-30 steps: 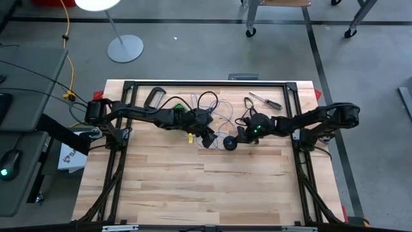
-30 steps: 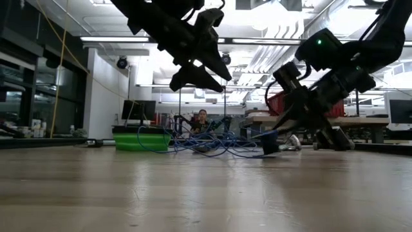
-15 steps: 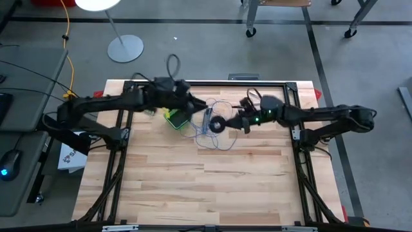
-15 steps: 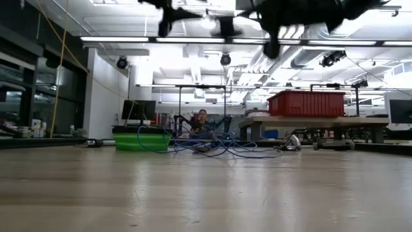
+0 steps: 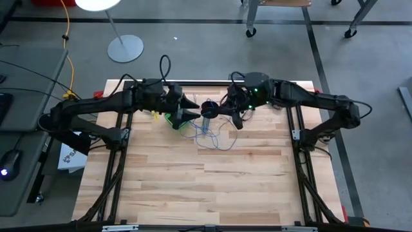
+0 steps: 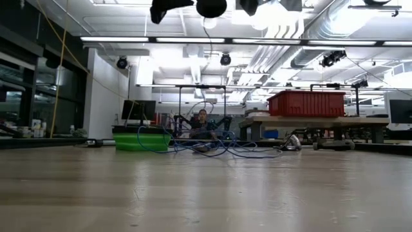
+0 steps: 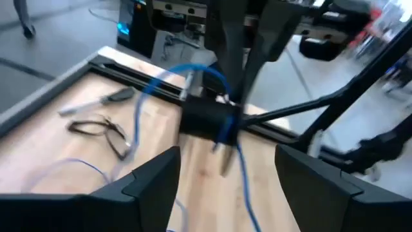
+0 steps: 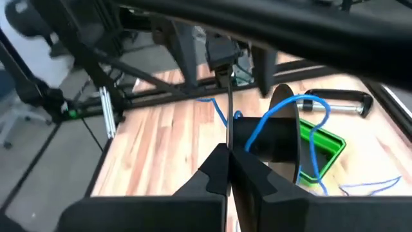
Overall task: Coil cords
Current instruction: Coil the blue wire onto the spool
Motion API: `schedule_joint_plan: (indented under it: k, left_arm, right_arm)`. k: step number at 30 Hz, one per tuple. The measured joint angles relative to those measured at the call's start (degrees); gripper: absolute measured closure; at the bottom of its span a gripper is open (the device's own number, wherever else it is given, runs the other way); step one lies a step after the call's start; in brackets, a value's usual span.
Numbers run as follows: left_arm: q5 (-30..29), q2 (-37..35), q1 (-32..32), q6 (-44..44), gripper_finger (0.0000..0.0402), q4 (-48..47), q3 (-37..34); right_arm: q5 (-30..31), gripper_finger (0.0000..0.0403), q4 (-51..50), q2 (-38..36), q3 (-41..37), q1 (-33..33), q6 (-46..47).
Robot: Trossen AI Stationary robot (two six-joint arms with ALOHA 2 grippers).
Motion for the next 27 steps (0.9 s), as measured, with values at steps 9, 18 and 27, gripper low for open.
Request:
schedule_joint_plan:
  k: [9,18,27]
  left_arm:
    - [-2.01,-0.27,-0.45,9.61,0.0151,-0.23,0.0]
    - [-8.19,-0.24,-5.2,16.46,0.0151,-2.5,0.0]
    - [-7.57,-0.22,-5.53,16.3,0.0151,-0.12,0.0]
  right_arm:
    - [1.55,0.0403,-8.47,5.7,7.3,0.44,-3.03]
    - [3.19,0.0403,-8.23,5.9,9.23,0.45,-4.5]
    - [3.23,0.0403,-8.05,5.9,9.25,0.43,-5.59]
